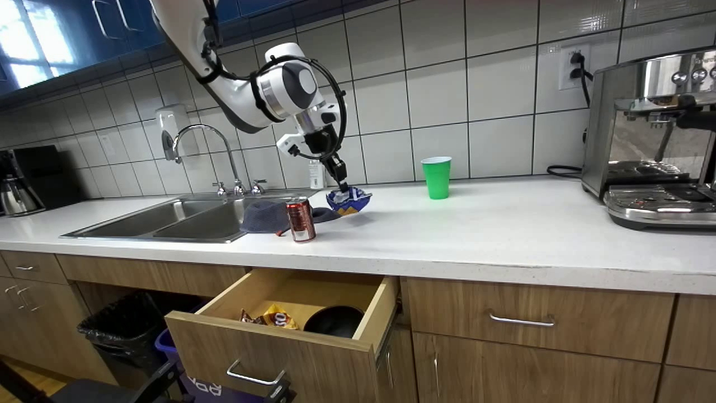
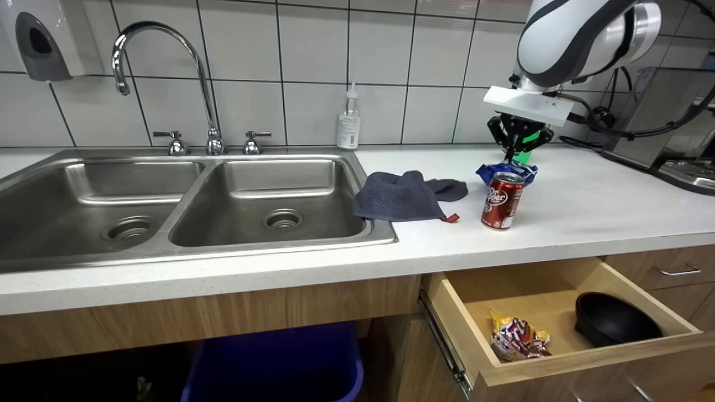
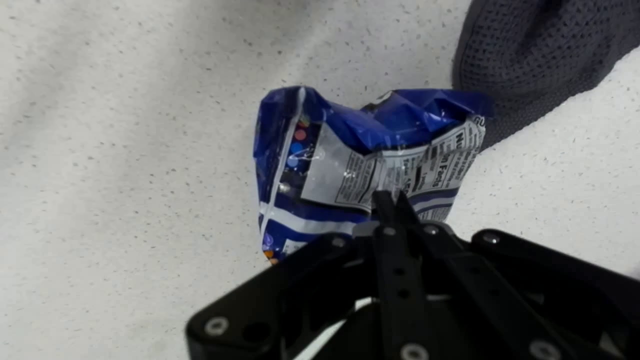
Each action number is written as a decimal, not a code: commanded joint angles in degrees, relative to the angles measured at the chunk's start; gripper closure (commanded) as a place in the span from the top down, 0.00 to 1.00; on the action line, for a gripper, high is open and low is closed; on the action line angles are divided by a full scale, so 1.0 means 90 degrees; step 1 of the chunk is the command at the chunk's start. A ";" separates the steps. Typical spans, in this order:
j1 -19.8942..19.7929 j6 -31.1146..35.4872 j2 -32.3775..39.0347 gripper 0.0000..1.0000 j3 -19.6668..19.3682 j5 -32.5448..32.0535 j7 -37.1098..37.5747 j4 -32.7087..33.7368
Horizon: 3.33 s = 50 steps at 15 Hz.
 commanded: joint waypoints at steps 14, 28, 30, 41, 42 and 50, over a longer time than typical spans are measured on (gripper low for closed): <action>-0.0422 0.0558 -0.2939 0.00 0.0182 -0.1969 0.1181 -0.3466; -0.1138 0.0492 -0.3959 0.00 0.1533 -0.1956 0.0997 -0.5087; -0.1101 0.0483 -0.3894 0.00 0.1669 -0.1938 0.0984 -0.5137; -0.0936 0.0470 -0.3529 0.00 0.2173 -0.1965 0.0923 -0.5312; -0.0927 0.0461 -0.3486 0.00 0.2180 -0.1952 0.0910 -0.5298; -0.0917 0.0450 -0.3260 0.00 0.2097 -0.1983 0.0863 -0.5241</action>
